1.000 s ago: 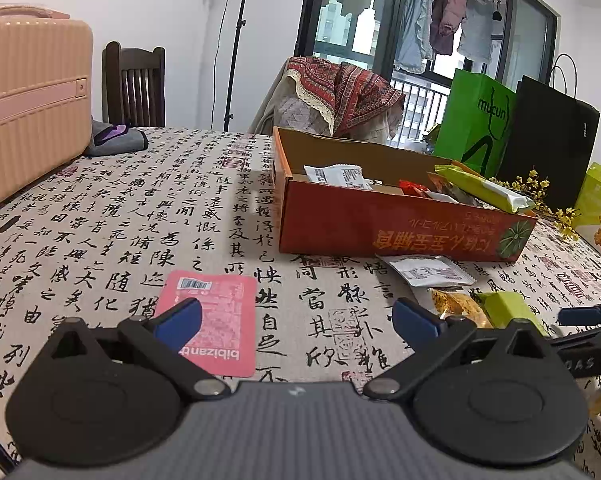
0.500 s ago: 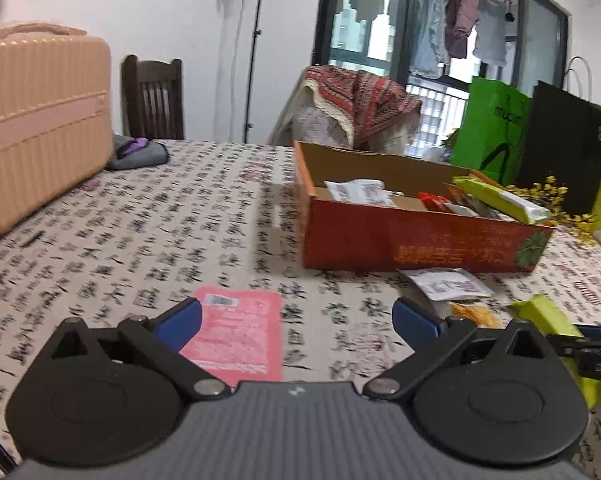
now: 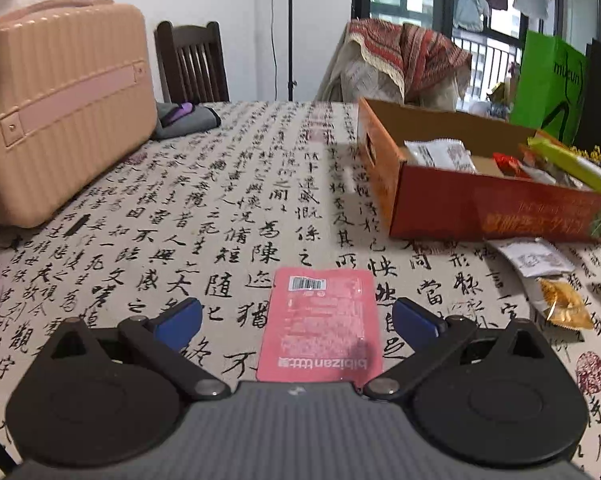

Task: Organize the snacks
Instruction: 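Move right gripper toward a green bar while left gripper approaches the pink packet, then grasp the green bar with the right gripper while left gripper grasps the pink packet, then carry the green bar and pink packet into the cardboard box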

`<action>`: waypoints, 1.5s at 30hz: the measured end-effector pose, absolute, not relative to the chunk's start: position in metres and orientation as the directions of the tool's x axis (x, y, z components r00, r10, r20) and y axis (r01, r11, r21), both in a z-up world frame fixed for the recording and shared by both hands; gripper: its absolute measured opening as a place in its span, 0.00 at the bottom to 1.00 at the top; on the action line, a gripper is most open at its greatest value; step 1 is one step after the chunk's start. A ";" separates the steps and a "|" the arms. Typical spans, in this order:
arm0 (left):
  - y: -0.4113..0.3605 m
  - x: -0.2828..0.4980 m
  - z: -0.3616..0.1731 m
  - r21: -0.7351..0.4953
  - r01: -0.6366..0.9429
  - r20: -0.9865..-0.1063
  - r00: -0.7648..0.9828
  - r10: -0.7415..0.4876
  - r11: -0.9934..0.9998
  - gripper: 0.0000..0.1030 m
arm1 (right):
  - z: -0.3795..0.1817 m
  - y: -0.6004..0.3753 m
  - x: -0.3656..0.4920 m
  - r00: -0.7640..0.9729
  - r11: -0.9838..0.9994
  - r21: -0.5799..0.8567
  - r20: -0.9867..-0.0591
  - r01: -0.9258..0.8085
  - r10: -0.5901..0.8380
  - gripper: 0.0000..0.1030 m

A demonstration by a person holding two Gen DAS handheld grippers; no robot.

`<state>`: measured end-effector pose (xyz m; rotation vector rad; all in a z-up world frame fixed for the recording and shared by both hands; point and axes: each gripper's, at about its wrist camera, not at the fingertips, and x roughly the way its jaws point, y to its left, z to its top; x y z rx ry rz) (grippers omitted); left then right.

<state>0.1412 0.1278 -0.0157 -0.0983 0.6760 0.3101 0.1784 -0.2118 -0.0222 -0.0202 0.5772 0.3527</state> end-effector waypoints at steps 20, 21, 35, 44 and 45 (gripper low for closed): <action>0.133 0.154 -0.026 -0.003 -0.330 -0.656 0.713 0.247 0.944 0.66 | -0.022 -0.214 0.175 0.778 0.937 0.101 -0.533 -0.333 0.334 0.33; 0.133 0.153 -0.026 -0.004 -0.331 -0.654 0.715 0.248 0.944 0.66 | -0.022 -0.214 0.175 0.778 0.937 0.101 -0.533 -0.333 0.334 0.33; 0.134 0.143 -0.023 -0.031 -0.322 -0.639 0.735 0.229 0.946 0.66 | -0.023 -0.214 0.174 0.779 0.938 0.103 -0.532 -0.331 0.333 0.33; 0.122 0.133 0.000 -0.048 -0.291 -0.570 0.794 0.213 0.956 0.66 | -0.015 -0.212 0.169 0.792 0.937 0.105 -0.509 -0.332 0.338 0.33; 0.120 0.133 0.003 -0.051 -0.285 -0.563 0.800 0.208 0.957 0.66 | -0.014 -0.212 0.170 0.794 0.937 0.104 -0.506 -0.333 0.338 0.33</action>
